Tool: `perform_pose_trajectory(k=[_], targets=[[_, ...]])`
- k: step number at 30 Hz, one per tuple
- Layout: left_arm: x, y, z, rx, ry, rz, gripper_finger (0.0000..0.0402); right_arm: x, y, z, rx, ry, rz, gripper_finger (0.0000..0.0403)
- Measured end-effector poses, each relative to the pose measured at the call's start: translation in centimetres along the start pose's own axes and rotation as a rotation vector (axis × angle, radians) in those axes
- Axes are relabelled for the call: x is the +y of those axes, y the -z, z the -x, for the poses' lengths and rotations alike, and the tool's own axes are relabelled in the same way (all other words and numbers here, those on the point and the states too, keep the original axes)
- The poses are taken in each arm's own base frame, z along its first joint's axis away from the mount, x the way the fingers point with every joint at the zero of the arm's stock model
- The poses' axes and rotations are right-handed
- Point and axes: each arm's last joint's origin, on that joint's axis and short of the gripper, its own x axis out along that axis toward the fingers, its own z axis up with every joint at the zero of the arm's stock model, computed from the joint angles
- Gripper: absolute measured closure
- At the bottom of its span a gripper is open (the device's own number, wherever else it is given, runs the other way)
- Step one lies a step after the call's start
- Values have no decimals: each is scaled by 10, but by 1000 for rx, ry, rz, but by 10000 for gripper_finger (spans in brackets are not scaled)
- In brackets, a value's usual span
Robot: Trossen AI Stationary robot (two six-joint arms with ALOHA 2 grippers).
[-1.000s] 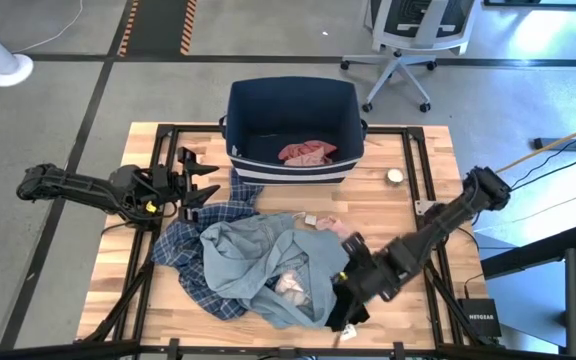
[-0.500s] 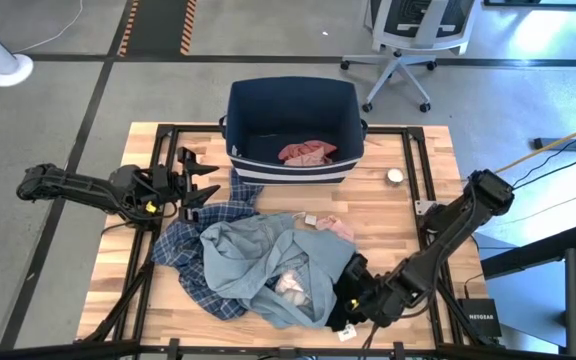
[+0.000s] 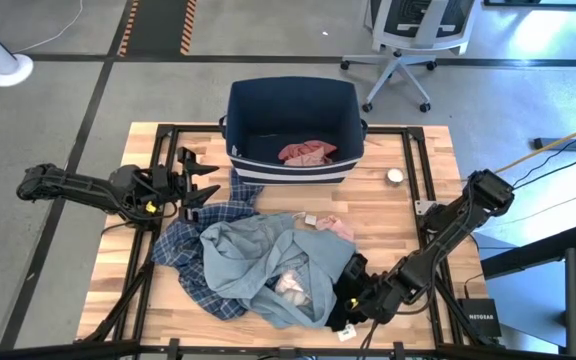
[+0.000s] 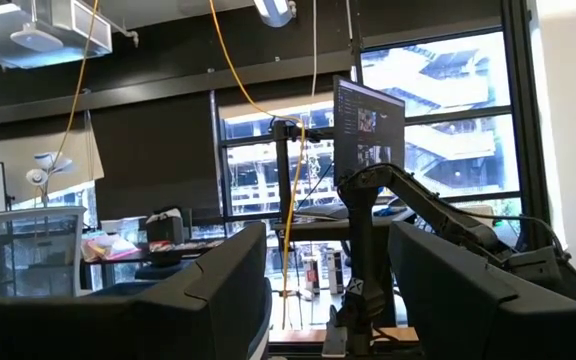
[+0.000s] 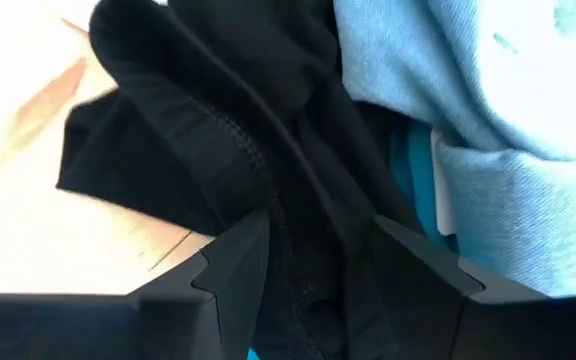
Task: Sort clothes
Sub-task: Put the black boxer into the blue laundry bin
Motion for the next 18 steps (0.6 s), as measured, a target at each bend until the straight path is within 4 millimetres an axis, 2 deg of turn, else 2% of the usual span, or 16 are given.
perform_pose_trajectory(k=[11, 14, 18], targets=[[0, 0, 0, 0, 0, 0, 194, 3, 8, -9, -20, 12, -7, 215], [0, 1, 0, 12, 2, -3, 194, 3, 10, -10, -11, 11, 2, 232], [-1, 7, 1, 73, 13, -24, 194, 1, 10, -10, -9, 13, 16, 272]])
